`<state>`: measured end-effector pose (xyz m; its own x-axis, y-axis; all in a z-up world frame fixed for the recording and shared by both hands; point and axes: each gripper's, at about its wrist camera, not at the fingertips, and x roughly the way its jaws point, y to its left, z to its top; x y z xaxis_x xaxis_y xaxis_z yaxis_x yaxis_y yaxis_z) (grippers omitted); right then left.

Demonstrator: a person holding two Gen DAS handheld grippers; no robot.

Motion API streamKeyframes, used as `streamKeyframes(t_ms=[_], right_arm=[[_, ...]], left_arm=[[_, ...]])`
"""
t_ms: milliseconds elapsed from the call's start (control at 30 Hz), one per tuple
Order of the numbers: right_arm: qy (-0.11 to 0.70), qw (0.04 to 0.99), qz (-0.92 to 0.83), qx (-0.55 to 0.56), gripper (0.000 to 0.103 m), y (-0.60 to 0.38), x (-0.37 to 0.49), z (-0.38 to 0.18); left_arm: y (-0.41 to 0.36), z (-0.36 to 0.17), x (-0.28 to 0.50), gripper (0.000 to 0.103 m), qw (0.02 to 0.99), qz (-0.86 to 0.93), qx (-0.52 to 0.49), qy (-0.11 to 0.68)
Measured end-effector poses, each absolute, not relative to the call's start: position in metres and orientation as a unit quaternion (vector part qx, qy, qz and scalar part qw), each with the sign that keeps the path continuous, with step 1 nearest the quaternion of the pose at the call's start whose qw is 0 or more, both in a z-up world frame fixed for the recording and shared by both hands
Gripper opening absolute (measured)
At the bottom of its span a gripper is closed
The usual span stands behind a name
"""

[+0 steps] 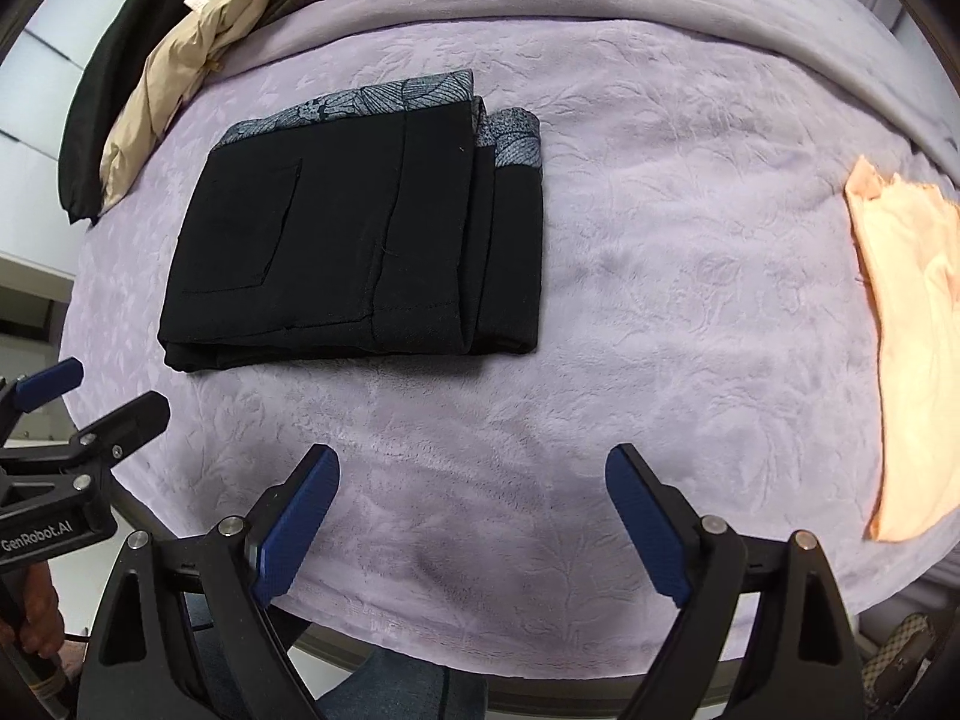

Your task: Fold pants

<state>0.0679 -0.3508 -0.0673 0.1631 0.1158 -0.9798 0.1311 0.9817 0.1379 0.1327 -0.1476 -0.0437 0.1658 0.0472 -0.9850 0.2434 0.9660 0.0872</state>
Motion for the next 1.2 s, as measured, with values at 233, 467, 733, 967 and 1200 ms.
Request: streamKeyframes(t_ms=[233, 467, 733, 967, 1200], right_arm=[[0.646, 0.757, 0.005, 0.103, 0.092, -0.361, 0.071, -0.064], [0.643, 0.759, 0.002, 0.102, 0.092, -0.365, 0.07, -0.061], [0.646, 0.756, -0.007, 0.104, 0.092, -0.362, 0.071, -0.064], [0.654, 0.75, -0.018, 0.098, 0.092, -0.356, 0.08, -0.067], [0.661, 0.745, -0.035, 0.086, 0.092, -0.353, 0.091, -0.068]], left_arm=[[-0.148, -0.033, 0.128, 0.103, 0.761, -0.04, 0.112, 0.638], [-0.148, -0.033, 0.128, 0.103, 0.761, -0.035, 0.109, 0.639], [-0.146, -0.041, 0.127, 0.103, 0.752, -0.042, 0.11, 0.649], [-0.129, -0.053, 0.133, 0.103, 0.743, -0.038, 0.08, 0.663], [-0.114, -0.065, 0.152, 0.103, 0.738, -0.043, 0.073, 0.669]])
